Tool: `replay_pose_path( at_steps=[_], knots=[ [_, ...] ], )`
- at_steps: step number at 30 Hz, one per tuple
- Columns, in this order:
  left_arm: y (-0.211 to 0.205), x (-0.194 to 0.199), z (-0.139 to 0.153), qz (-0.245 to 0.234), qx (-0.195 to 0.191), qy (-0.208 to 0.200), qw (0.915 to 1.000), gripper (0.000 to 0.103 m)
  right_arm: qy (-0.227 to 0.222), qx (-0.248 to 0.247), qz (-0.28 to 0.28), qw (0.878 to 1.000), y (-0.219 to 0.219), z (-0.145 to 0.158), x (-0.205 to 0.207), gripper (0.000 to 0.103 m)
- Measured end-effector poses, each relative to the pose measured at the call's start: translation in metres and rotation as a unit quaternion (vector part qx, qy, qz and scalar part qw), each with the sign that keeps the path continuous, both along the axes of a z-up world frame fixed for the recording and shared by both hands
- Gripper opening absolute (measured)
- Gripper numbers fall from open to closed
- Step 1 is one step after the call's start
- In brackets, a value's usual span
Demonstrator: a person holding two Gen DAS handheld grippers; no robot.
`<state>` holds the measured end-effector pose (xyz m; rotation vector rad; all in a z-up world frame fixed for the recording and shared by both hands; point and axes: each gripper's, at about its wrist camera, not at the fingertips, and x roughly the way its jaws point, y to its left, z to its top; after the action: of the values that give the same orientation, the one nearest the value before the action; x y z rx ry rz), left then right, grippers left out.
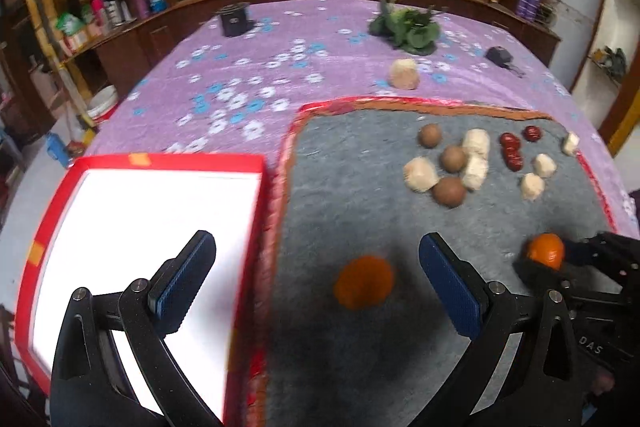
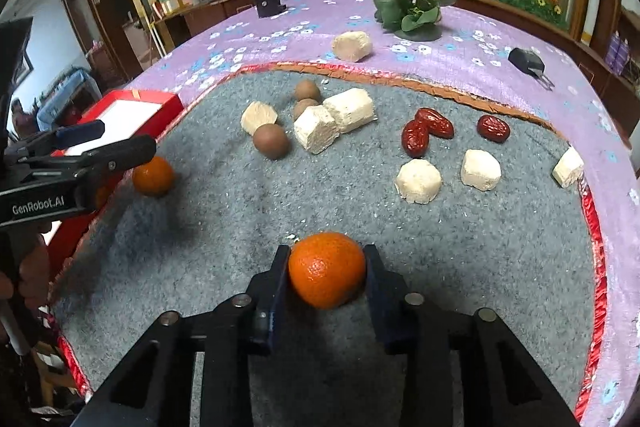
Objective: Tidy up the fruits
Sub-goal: 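Grasp an orange on the felt with the right tool, then grasp a second orange with the left tool while the right tool holds its orange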
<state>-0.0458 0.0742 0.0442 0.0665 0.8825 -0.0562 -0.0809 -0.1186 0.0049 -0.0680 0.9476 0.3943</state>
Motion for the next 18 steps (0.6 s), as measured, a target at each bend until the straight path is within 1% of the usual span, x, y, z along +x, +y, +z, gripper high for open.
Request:
replay_pose_path(
  at_steps=[3,5,8,9,10,12,14,17,18],
  knots=[
    [-0.016,0.011,0.002,-0.022,0.010,0.008,0.9997,0.103,0.004,0.055,-0.004,0.998,-0.016,0.003,0.006,0.034],
    [-0.027,0.011,0.002,-0.043,0.027,0.011,0.9986,0.103,-0.010,0.097,-0.023,0.995,-0.040,0.010,0.007,0.034],
    [-0.029,0.001,-0.003,-0.061,0.045,0.020,0.9970,0.103,-0.023,0.130,-0.051,0.990,-0.070,0.018,0.010,0.034],
    [-0.025,-0.004,-0.007,-0.061,0.051,0.024,0.9966,0.103,-0.027,0.147,-0.056,0.987,-0.080,0.019,0.010,0.034],
    [-0.022,-0.009,-0.010,-0.059,0.055,0.027,0.9964,0.103,-0.031,0.175,-0.060,0.982,-0.093,0.019,0.010,0.034],
    [-0.016,-0.018,-0.017,-0.058,0.059,0.036,0.9960,0.102,-0.022,0.207,-0.075,0.975,-0.105,0.020,0.013,0.034],
    [-0.015,-0.023,-0.017,-0.063,0.054,0.038,0.9958,0.101,-0.023,0.230,-0.076,0.970,-0.108,0.024,0.015,0.034],
    [-0.017,-0.021,-0.013,-0.061,0.060,0.025,0.9960,0.100,-0.031,0.241,-0.071,0.968,-0.107,0.028,0.011,0.034],
    [-0.017,-0.019,-0.014,-0.061,0.059,0.024,0.9961,0.097,-0.029,0.247,-0.068,0.966,-0.107,0.028,0.011,0.034]
  ],
)
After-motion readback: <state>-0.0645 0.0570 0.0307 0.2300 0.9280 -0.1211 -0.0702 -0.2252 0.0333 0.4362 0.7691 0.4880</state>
